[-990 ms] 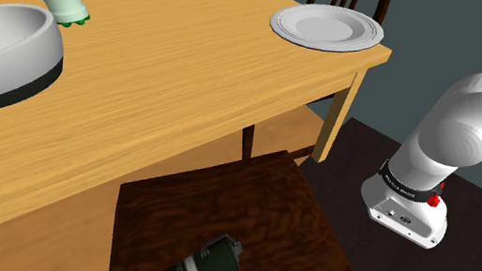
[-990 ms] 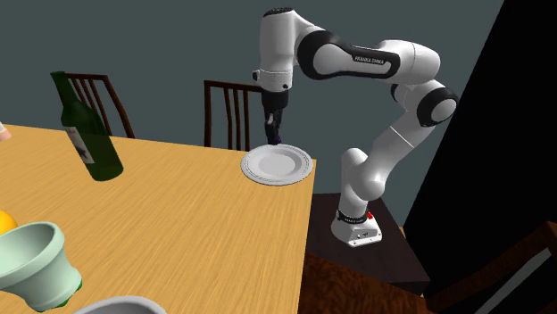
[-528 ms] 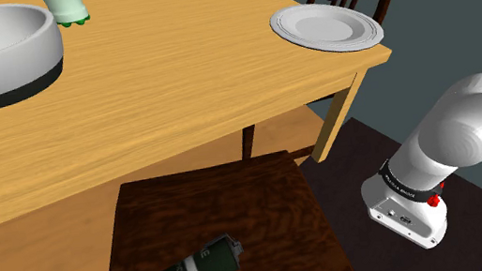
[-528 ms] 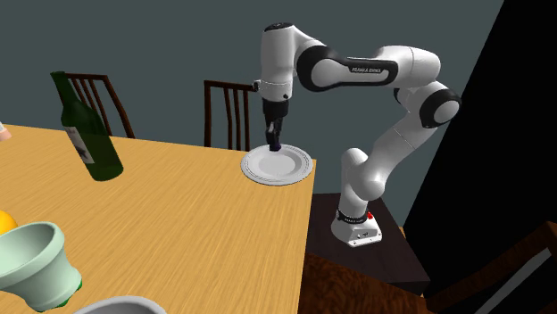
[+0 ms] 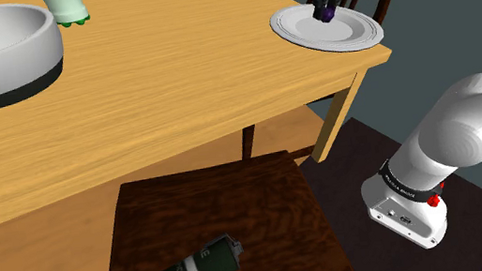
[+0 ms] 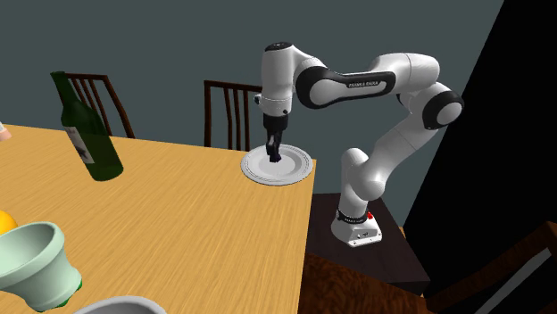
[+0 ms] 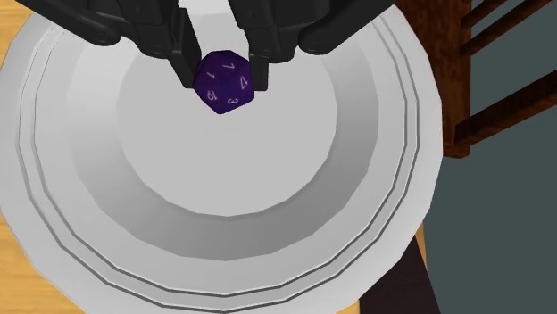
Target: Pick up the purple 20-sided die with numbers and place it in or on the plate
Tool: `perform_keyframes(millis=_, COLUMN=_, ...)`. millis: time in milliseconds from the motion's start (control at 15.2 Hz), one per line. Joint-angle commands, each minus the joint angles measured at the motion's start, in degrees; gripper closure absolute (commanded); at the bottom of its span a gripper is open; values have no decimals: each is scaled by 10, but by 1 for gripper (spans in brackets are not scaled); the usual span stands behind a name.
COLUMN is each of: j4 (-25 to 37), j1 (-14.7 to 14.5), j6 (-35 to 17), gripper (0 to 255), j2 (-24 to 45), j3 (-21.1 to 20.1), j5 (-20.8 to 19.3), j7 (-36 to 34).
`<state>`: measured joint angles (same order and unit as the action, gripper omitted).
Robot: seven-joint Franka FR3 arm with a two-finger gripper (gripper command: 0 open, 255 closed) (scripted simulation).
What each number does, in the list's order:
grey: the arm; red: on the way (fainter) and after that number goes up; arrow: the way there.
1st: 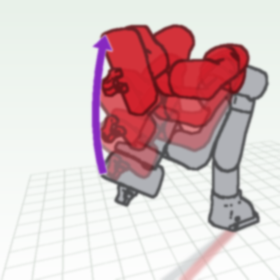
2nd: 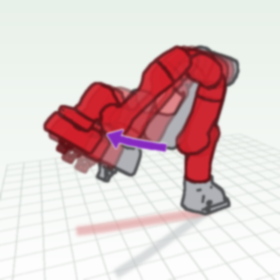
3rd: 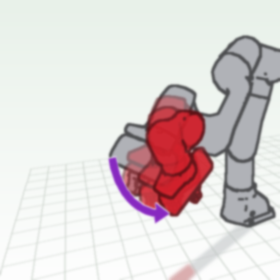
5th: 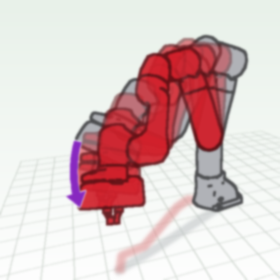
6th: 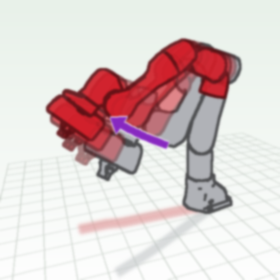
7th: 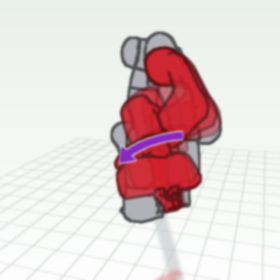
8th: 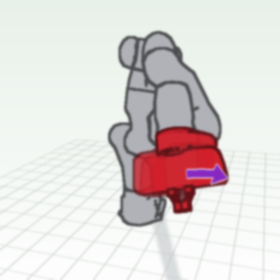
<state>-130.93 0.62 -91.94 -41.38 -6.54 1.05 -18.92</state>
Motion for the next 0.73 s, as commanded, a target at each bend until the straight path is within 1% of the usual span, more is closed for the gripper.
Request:
perform_keyframes(millis=0, j4=-8, j1=0, j6=-6, gripper=255, j2=-2, j3=0, j5=0, j7=0)
perform_keyframes(millis=396, j4=-8, j1=0, j6=-6, gripper=255, j2=-2, j3=0, j5=0, j7=0)
perform_keyframes(millis=462, j4=-8, j1=0, j6=-6, gripper=0, j2=-2, j3=0, j5=0, j7=0)
perform_keyframes(millis=660, j4=-8, j1=0, j6=-6, gripper=0, j2=-2, j3=0, j5=0, j7=0)
